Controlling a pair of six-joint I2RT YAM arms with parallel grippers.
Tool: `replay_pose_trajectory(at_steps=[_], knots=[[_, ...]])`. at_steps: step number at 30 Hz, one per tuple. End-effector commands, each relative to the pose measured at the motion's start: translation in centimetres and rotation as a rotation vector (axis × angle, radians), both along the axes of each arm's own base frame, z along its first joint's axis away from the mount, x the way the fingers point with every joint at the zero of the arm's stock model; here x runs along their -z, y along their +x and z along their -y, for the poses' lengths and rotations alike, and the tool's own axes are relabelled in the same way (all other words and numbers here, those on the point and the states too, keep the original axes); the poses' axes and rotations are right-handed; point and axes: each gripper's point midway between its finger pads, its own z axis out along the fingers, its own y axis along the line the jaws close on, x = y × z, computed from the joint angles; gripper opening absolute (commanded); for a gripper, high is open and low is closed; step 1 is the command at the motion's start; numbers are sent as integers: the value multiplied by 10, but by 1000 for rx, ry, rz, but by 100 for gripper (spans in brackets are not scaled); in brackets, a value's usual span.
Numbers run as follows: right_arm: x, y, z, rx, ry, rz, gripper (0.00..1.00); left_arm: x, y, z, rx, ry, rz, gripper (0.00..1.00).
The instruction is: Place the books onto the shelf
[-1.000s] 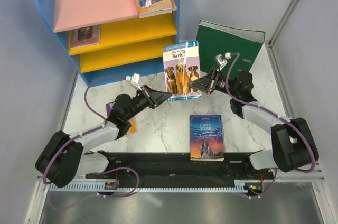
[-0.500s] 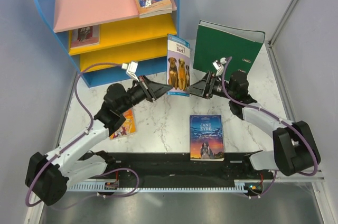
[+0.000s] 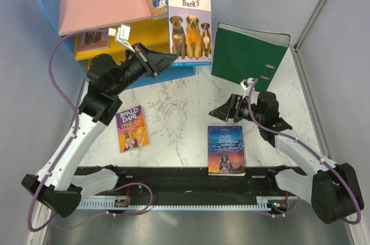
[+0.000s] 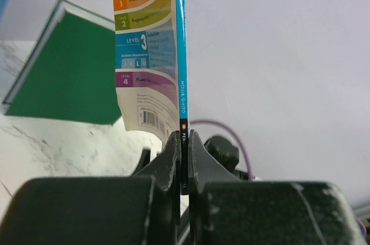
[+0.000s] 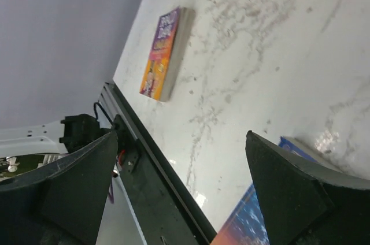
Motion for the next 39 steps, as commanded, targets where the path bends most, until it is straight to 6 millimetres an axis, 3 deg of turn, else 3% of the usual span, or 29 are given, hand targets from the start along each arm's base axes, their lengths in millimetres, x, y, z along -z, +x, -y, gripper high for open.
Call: replay_pose_trajectory(at_steps=[1,2,3,4,10,16,26,33,39], knots=[[50,-14,12,34,-82,-66,98,-35,26,-22,-42,-16,54,2],[52,-15,11,32,-77,-60,98,-44,27,-25,-23,-31,63,2],[56,-16,12,36,-76,-66,98,-49,41,-35,-43,-69,49,2],[67,-22,15,41,-78,-92,98,-67,42,-39,-41,-96,92,2],[93,-29,21,70,-104,-134,98,-101,72,-52,29,-197,107,2],[102,-28,19,64,-104,-160,98,-117,89,-53,113,-286,79,2],[111,-28,18,56,-110,-187,98,-121,129,-87,122,-486,61,2],[114,-29,17,60,-101,-205,98,-102,174,-82,225,-566,-40,2],[117,-30,17,58,-103,-217,98,-83,190,-81,166,-535,-108,2]])
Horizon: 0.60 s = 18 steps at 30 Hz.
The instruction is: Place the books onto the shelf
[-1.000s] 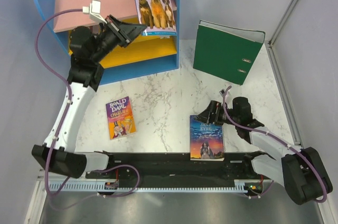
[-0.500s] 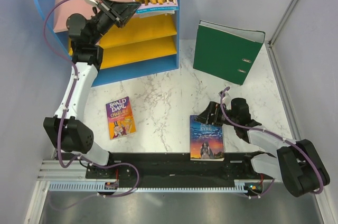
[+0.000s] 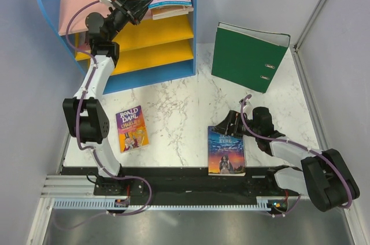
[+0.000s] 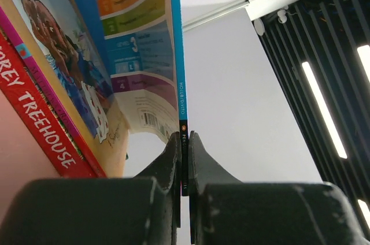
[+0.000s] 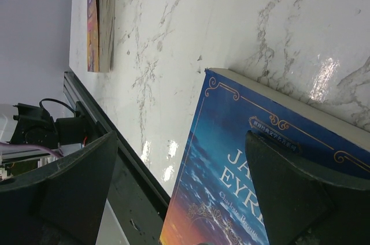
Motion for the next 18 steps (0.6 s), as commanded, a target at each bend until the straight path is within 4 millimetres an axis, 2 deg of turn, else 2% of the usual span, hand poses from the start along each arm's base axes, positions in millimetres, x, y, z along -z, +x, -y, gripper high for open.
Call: replay_pose_trajectory(at_steps=[1,4,7,9,18], knots=[[2,1,-2,-5,4,8,98,-39,-31,2,8,5,82,2],[4,1,-2,-7,3,1,98,-27,-29,3,-31,75,11,2],[4,1,-2,-8,4,-1,98,-26,-35,2,-66,128,-3,2],[4,0,-2,-9,5,-1,98,-14,-30,-2,-113,164,-62,2],[5,0,-3,-11,7,-8,98,-14,-22,-5,-151,187,-109,2]])
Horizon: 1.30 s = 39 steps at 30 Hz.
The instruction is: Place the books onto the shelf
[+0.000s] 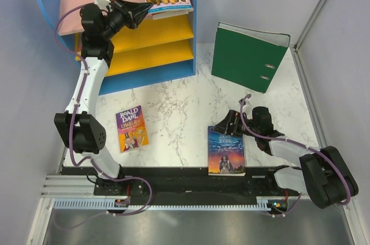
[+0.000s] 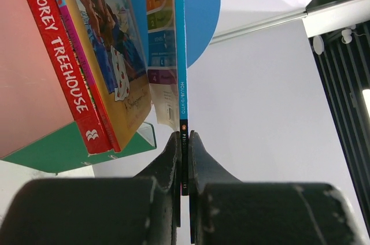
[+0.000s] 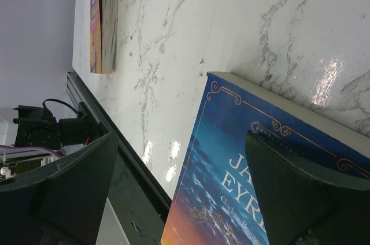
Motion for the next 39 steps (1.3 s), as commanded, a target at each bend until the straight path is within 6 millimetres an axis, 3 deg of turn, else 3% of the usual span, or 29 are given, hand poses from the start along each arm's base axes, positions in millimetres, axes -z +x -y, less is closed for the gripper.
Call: replay_pose_trajectory(at_steps=[1,9,16,22,28,34,39], knots=[[4,-1,0,-4,-6,-7,98,-26,-8,-1,-25,37,74,2],[5,-1,0,-6,-8,-11,98,-28,3,0,-56,57,66,2],[8,-1,0,-5,-9,-21,98,-13,22,6,-36,85,-22,7],[8,-2,0,-7,-9,-21,98,4,27,10,-9,92,-84,8],[8,-1,-1,-8,-9,-23,98,6,25,9,-13,105,-95,23],[9,-2,0,-7,-9,-25,98,2,21,9,-9,109,-82,55],[8,-2,0,-7,-8,-23,98,-3,17,8,-13,110,-73,61]])
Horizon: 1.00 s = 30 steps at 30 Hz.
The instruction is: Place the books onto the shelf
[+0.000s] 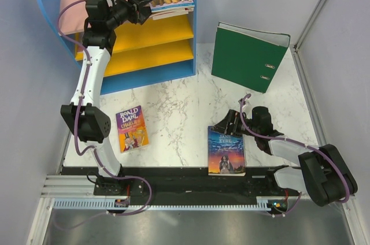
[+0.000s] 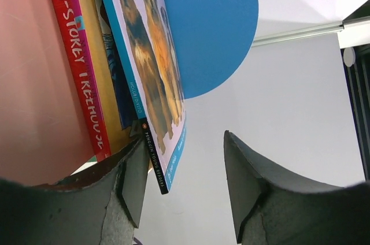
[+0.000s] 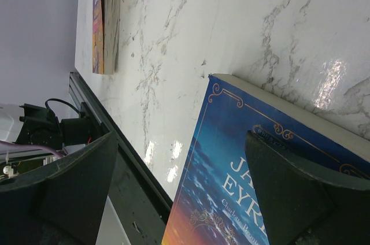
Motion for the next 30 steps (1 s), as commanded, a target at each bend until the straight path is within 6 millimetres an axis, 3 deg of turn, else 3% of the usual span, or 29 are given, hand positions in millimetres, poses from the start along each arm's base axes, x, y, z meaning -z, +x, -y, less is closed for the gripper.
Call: replay_pose_trajectory(at_steps=[1,14,24,26,27,30], knots=[[7,-3,1,-3,-17,-21,98,-19,-16,-2,-7,47,65,69],[7,-3,1,-5,-14,-20,98,-18,-28,-26,-168,145,55,71],[8,-4,0,-9,-11,-27,98,-14,-19,-33,-220,164,56,72],[9,-3,0,-9,-13,-26,98,-12,-18,-34,-223,176,57,64],[9,-4,0,-11,-12,-26,98,-10,-16,-34,-226,182,57,43],[9,-4,0,-10,-12,-28,98,-14,-17,-39,-256,209,81,2]])
